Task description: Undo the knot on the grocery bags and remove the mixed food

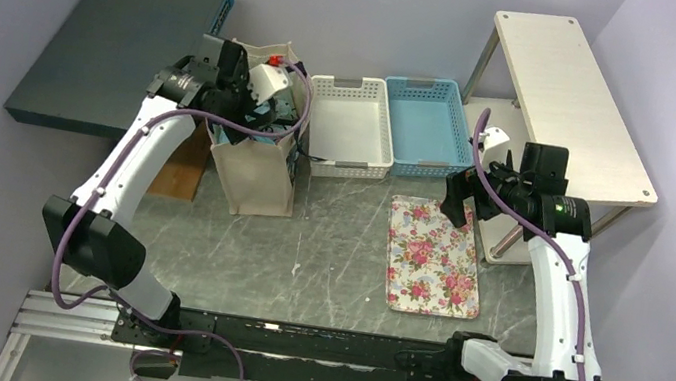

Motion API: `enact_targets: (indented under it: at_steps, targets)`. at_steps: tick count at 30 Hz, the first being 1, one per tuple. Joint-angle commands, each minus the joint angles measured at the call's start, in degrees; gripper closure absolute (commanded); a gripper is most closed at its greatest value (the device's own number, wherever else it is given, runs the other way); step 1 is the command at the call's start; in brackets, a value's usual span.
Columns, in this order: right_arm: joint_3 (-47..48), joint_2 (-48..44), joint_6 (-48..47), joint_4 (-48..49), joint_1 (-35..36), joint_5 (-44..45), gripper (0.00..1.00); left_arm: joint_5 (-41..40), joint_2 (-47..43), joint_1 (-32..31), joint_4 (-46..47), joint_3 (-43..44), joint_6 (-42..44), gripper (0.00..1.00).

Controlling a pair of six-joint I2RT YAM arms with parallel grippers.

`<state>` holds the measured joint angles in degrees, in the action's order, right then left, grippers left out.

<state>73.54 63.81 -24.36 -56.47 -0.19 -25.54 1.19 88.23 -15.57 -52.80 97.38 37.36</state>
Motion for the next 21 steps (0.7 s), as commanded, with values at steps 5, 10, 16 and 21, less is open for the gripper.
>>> enact_targets:
  at_steps: [5, 10, 16, 21]
  targets:
    - [-0.17, -0.43, -0.16, 2.7, -0.15, 1.37, 0.0, -12.22, -0.56, -0.11, 17.38, -9.79, -0.56, 0.01]
    - [-0.21, -0.5, -0.84, 2.71, -0.08, 1.43, 0.0, -15.23, -2.15, -0.16, 30.79, -13.71, -7.05, 0.01]
    - [-0.8, -1.08, -1.06, 3.07, -0.16, 1.86, 0.0, -19.3, -1.3, 0.24, 39.66, -12.4, -11.26, 0.01]
    - [-2.0, -2.28, -1.18, 3.54, -0.15, 1.98, 0.0, -15.23, -1.89, 0.46, 42.33, -8.83, -14.85, 0.01]
